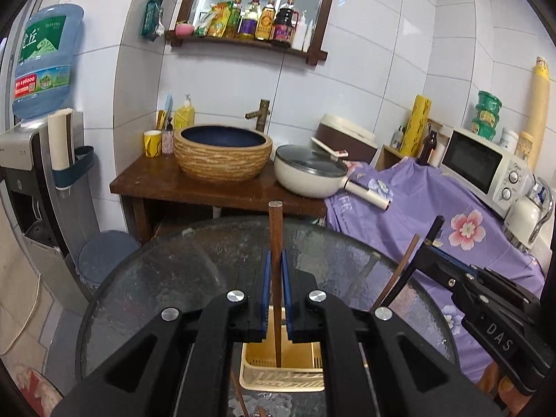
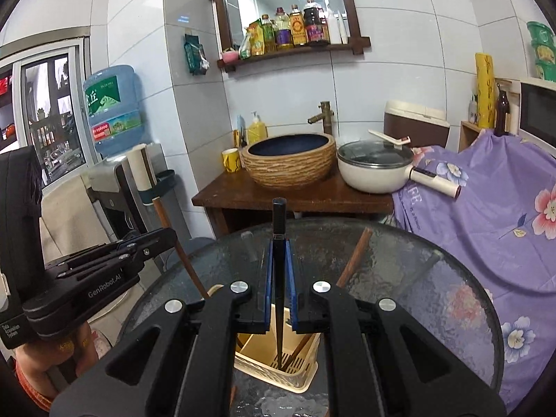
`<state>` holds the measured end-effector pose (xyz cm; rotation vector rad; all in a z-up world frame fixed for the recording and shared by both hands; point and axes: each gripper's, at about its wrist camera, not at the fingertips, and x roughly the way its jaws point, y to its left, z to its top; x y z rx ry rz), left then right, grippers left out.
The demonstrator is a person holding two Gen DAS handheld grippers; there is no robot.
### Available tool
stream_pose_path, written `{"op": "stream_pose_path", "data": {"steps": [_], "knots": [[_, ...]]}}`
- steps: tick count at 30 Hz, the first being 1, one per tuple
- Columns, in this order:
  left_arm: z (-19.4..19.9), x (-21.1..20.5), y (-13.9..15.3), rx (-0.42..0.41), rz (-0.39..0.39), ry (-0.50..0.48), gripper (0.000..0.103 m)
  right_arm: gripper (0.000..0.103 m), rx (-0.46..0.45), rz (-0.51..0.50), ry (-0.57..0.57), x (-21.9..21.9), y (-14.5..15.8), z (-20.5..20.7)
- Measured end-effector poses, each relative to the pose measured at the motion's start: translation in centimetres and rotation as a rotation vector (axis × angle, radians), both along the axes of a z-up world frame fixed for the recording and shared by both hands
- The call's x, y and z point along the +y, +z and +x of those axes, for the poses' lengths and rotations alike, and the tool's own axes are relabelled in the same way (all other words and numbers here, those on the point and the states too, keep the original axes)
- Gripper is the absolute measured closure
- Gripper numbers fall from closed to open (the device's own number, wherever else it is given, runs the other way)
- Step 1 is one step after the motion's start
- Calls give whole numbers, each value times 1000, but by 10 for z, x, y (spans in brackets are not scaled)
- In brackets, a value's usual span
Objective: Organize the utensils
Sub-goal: 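Lift both held chopsticks and carry them above the cream holder, then lower held chopsticks into the cream holder and open both tools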
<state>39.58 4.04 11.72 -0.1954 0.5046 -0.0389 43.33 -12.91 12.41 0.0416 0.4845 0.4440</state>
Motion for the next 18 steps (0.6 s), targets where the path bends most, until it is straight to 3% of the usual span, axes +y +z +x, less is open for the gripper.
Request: {"op": "stream_pose_path", "data": {"steps": [12,18], "knots": [[11,2,-36,78,-18,-2,96,95,34,-8,-24,-2,-24,11],[10,-1,-39,62,0,11,96,95,33,-2,-34,-6,-28,12]]}}
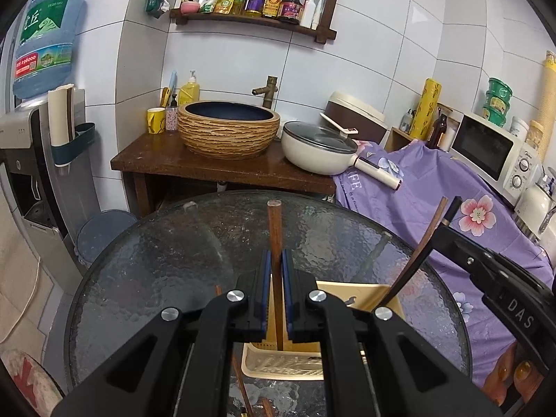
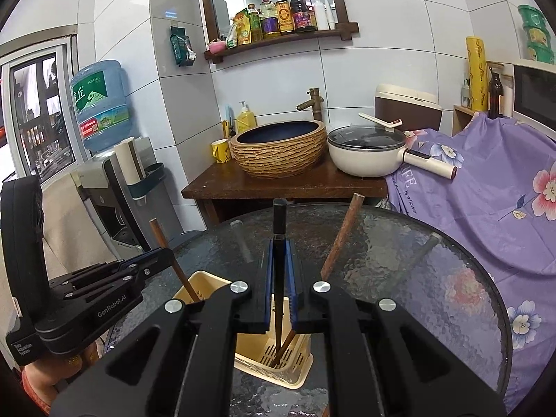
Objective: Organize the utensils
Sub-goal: 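Lower held chopsticks into the cream holder and open both tools, then move left tool to a gold-tipped black chopstick while right tool approaches a brown chopstick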
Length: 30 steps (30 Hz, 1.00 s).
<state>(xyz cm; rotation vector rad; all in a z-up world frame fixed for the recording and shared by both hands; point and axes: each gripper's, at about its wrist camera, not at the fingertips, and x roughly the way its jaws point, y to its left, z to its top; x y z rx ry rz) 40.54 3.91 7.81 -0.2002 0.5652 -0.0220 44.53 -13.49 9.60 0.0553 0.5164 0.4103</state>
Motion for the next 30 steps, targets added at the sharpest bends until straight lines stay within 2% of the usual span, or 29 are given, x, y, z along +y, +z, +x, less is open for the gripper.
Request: {"op": "stream_pose_path", "data": {"steps": [2,3,4,5,6,7,8,10,11,12,14,16,18,21,25,28,30], "knots": [[0,0,1,1,-15,-6,96,95,-1,-2,4,-1,0,0],[-1,0,1,3,-25,-10,91,94,-4,6,6,-2,0,0],[-2,1,2,0,-33,-9,85,90,-4,8,8,-2,1,-1],[-4,2,4,-10,-35,-2,68,86,-9,7,2,-3,1,-2],[-9,3,6,-28,-37,5,52,74,-20,9,-1,-3,3,-5],[-12,4,9,-44,-36,10,48,61,-39,11,-2,-5,4,-10],[-20,4,13,-71,-27,16,44,57,-61,7,-6,-7,6,-16],[-33,2,17,-105,1,15,39,55,-106,1,-16,-11,8,-30],[-44,1,18,-129,17,8,33,55,-116,-1,-18,-13,8,-36],[-50,2,17,-142,22,4,25,55,-117,-2,-13,-15,7,-43],[-67,7,13,-169,24,8,18,55,-104,-2,-3,-20,2,-56],[-80,17,0,-152,8,27,17,53,-81,-27,-3,-25,-10,-70],[-86,29,-18,-91,-14,54,17,51,-45,-54,-1,-30,-30,-82],[-91,46,-47,11,-32,82,17,51,65,-149,1,-31,-70,-90],[-99,61,-92,145,0,123,17,51,214,-268,-11,-32,-123,-94],[-101,68,-117,230,-19,123,18,52,303,-273,-28,-35,-149,-94],[-103,65,-132,280,-26,95,23,53,336,-264,-41,-37,-160,-93]]}}
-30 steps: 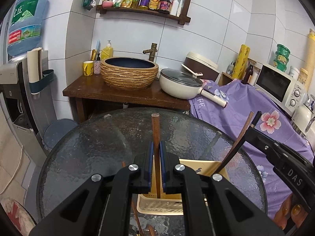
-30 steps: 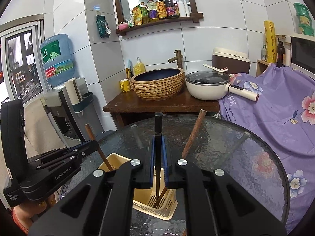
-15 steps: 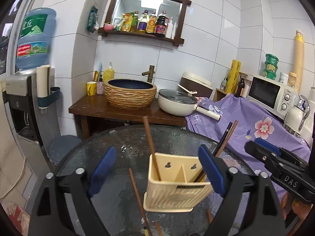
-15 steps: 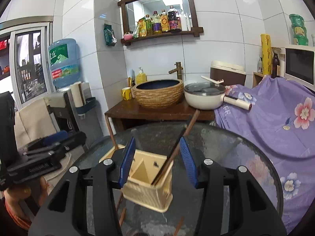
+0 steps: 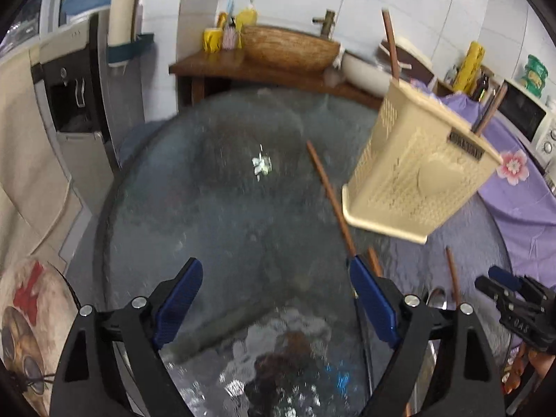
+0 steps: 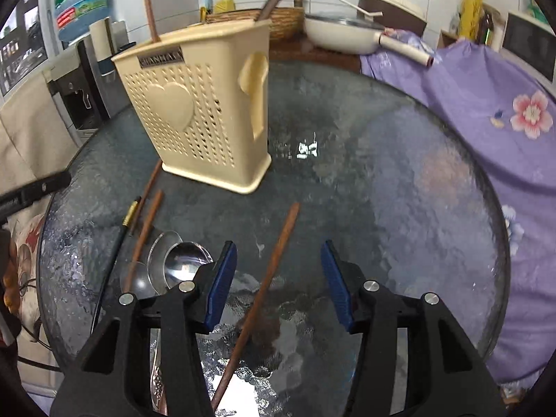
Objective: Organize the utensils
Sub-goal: 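Move left tool to a gold-tipped black chopstick while right tool approaches a brown chopstick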
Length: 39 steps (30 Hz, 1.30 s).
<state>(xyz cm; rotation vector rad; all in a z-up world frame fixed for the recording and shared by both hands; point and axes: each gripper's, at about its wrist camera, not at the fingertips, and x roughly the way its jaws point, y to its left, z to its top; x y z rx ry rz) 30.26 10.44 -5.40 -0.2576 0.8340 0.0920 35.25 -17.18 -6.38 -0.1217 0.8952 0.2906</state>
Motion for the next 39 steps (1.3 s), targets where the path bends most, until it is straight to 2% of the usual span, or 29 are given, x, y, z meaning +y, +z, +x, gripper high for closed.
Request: {"op": "stream_pose_path", "data": {"steps": [4,7,11,22,27,29,35,39], "knots": [[-4,-19,-13,39,4,-87,28,53,36,15,-18,0,-12,1],[-9,-40,-21,56,30,-153,34,53,49,6,-12,1,-19,1],[-9,-54,-30,83,31,-194,45,53,60,12,-19,-1,-24,0],[-3,-76,-41,123,69,-204,58,57,94,3,-15,5,-32,3],[-3,-75,-40,123,117,-196,77,64,101,-29,-14,8,-36,5],[-3,-70,-40,126,114,-191,80,65,104,-33,-10,7,-34,5],[7,-63,-38,142,91,-178,80,66,133,-18,-17,8,-33,18],[15,-61,-38,148,68,-166,80,73,152,-30,-30,14,-32,35]]}}
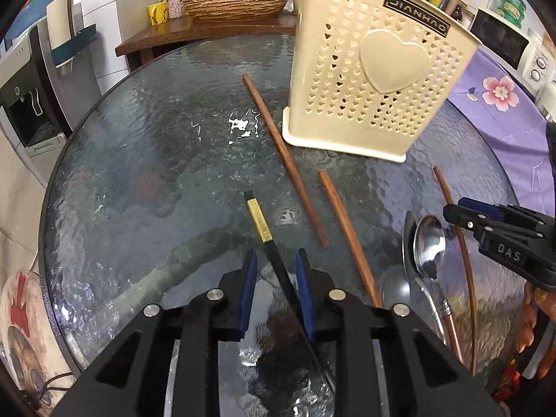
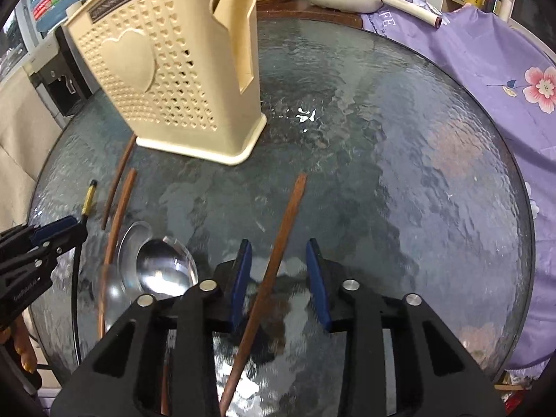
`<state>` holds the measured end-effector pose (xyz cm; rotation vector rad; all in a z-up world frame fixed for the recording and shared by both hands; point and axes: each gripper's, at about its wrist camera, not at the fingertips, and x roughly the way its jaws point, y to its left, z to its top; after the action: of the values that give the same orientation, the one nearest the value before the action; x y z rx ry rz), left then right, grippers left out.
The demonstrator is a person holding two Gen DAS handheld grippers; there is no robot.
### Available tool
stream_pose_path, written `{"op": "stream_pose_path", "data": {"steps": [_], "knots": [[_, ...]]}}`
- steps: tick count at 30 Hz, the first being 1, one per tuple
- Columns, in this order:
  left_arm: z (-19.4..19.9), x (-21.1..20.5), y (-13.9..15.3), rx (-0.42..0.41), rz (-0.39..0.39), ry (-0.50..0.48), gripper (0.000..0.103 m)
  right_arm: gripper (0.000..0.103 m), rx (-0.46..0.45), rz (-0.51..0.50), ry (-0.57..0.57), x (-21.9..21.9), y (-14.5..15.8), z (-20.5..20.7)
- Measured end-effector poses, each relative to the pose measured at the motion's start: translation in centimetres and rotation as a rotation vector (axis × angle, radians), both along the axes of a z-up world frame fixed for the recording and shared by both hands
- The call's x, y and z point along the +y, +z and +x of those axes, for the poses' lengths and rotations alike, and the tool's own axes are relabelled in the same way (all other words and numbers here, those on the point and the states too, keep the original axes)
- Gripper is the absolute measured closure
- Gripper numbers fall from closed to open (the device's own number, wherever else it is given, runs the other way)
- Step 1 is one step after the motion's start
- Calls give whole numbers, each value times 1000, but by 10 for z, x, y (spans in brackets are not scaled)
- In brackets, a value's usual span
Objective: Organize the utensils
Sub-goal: 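Move left tool to a gold-tipped black chopstick while right tool approaches a brown chopstick, then close left tool on the gold-tipped chopstick while right tool closes on the brown chopstick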
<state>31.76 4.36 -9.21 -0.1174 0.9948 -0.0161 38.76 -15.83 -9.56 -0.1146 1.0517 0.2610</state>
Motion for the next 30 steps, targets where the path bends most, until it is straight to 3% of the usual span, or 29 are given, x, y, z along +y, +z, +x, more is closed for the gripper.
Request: {"op": "stream_pose_path", "data": {"steps": [7,18,30], "knots": [[9,-1,0,4,3,5,89,92,6,-18,-20,6,0,26],[20,4,-1,13,-31,24,94,94,0,-36,-12,10,-1,44],[19,14,-2,-1,-70,54,96,95,-27,3,0,4,-1,30]]}}
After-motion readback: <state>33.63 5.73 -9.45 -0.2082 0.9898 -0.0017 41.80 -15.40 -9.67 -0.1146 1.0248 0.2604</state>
